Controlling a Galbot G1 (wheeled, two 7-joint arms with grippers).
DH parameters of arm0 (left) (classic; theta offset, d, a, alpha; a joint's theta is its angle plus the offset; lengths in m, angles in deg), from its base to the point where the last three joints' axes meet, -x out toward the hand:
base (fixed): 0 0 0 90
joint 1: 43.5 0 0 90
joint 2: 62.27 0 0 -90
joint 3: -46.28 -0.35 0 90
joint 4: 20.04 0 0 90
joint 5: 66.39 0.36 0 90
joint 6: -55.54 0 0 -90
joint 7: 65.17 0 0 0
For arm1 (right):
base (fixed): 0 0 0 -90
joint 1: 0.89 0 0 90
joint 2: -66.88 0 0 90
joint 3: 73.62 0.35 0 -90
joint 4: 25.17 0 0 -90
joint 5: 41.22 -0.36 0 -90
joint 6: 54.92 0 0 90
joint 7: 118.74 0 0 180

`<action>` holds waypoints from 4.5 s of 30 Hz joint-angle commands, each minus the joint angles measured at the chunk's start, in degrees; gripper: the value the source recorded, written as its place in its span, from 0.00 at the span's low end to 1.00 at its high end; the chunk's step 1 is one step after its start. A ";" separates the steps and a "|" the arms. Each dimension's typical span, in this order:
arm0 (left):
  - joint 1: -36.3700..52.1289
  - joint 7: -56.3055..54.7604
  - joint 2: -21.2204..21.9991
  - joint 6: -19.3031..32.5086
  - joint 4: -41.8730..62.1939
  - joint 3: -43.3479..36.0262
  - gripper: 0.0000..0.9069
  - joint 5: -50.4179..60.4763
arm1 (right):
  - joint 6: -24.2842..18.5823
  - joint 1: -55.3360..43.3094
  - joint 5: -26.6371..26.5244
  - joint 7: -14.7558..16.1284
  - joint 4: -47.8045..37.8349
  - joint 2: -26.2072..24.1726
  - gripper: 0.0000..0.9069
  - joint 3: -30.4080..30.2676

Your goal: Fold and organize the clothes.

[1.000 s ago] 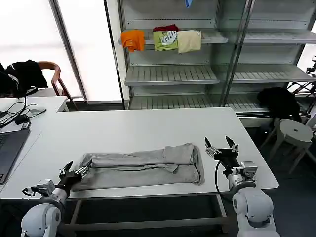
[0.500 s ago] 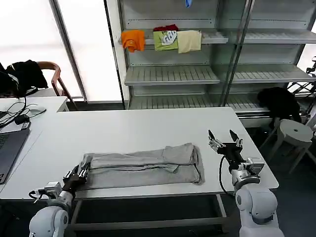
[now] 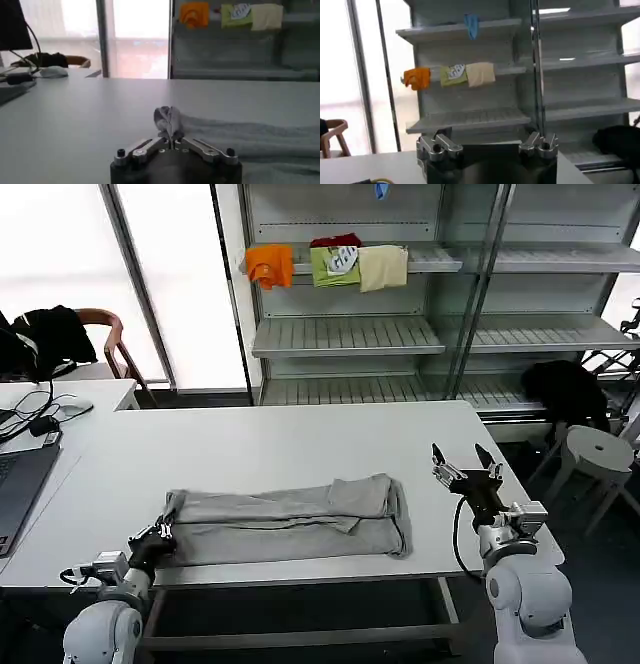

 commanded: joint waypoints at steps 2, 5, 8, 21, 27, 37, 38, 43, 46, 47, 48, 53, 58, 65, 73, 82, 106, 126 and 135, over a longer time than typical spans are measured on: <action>2.49 5.25 -5.16 2.41 -0.05 7.62 0.00 7.26 | -0.09 -0.39 -0.27 -0.42 -0.74 -0.39 1.00 -0.15; 4.69 8.80 -12.26 2.42 2.91 12.12 0.00 11.46 | -0.55 -0.44 -0.19 -0.38 -1.55 -0.55 1.00 -0.63; 7.12 11.88 -19.17 2.52 6.66 15.89 0.00 14.61 | -0.77 -0.69 0.01 -0.61 -2.68 -0.34 1.00 -1.13; 14.18 13.25 -19.03 -4.80 -4.50 12.53 0.00 9.49 | -2.48 -0.50 3.38 -1.30 -5.46 1.32 1.00 -5.44; 9.22 9.09 -4.30 -11.28 -13.43 -1.94 0.01 3.63 | -2.94 0.80 4.67 -1.29 -4.86 1.65 1.00 -6.01; 6.79 4.96 3.48 -12.20 -12.70 -17.10 0.01 13.66 | -3.50 3.01 4.37 -1.28 -3.47 0.68 1.00 -4.20; 6.52 4.84 3.67 -12.10 -12.11 -17.80 0.01 14.83 | -3.62 3.19 4.33 -1.27 -3.46 0.59 1.00 -4.05; 6.06 4.81 3.99 -10.78 -9.90 -19.62 0.01 18.06 | -3.96 3.51 4.39 -1.31 -3.71 0.24 1.00 -4.44; 6.07 4.70 4.27 -10.62 -8.69 -19.77 0.01 18.44 | -4.02 3.27 4.45 -1.38 -4.03 0.52 1.00 -4.69; 5.98 4.71 4.28 -10.60 -8.36 -19.76 0.01 18.46 | -4.04 3.12 4.52 -1.39 -4.23 0.65 1.00 -4.84; 5.91 4.70 4.34 -10.63 -8.14 -19.80 0.01 18.41 | -4.05 3.02 4.52 -1.38 -4.42 0.70 1.00 -4.96; 5.42 4.12 4.76 -10.61 -7.28 -20.17 1.00 18.53 | -4.23 2.59 4.75 -1.39 -5.34 1.04 1.00 -5.44; 5.00 3.53 5.89 -10.28 -6.05 -20.95 1.00 18.98 | -4.34 2.27 4.91 -1.31 -5.81 1.13 1.00 -5.81; 3.42 3.61 7.28 -9.72 -7.95 -22.41 1.00 16.72 | -4.28 1.80 5.16 -1.33 -6.24 1.11 1.00 -6.04; 3.67 3.25 -1.71 -8.58 -16.35 -6.18 1.00 -2.88 | -3.97 1.39 5.67 -1.23 -5.86 -0.47 1.00 -6.41; 5.77 3.12 -11.52 -9.10 1.39 4.94 1.00 -6.70 | -4.04 0.68 6.63 -1.19 -7.82 1.07 1.00 -7.72; 6.58 6.01 -8.40 -8.53 10.22 1.82 0.63 -5.78 | -3.67 1.10 7.74 -1.95 -6.51 1.61 1.00 -8.88; 5.53 9.15 -6.68 -8.20 8.96 0.83 0.02 -6.70 | -3.88 1.55 7.67 -2.29 -6.03 1.61 1.00 -8.63; 5.80 9.08 -7.29 -0.88 8.36 3.99 0.01 -0.59 | -3.92 1.54 7.66 -2.46 -6.08 1.46 1.00 -8.68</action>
